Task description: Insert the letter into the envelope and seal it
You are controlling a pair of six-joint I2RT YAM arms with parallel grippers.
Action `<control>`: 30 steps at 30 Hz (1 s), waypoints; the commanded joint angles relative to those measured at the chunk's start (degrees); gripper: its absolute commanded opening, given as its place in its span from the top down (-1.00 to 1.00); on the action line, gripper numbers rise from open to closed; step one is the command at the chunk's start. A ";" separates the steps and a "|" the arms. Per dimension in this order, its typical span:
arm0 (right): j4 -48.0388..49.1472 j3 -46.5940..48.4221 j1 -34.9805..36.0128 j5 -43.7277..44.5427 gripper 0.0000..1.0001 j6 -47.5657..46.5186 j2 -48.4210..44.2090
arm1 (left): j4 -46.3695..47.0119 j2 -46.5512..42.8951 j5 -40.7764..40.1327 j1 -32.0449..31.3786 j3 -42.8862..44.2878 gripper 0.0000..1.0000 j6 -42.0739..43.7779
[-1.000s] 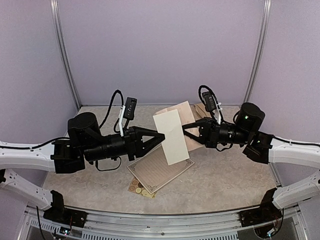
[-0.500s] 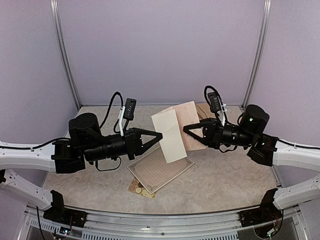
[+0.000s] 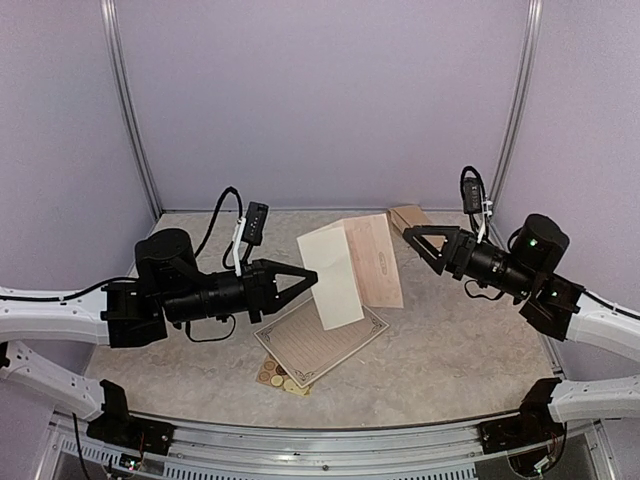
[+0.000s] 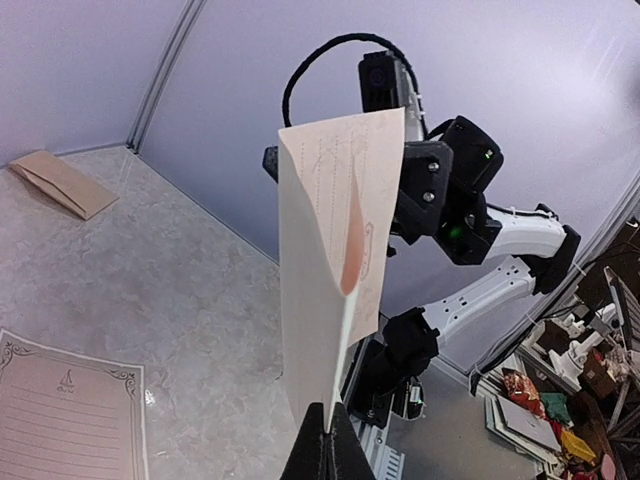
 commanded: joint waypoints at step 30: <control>6.86 9.30 10.48 -29.24 -0.12 -4.33 19.25 | 2.58 -0.98 7.57 -0.03 0.22 1.00 2.34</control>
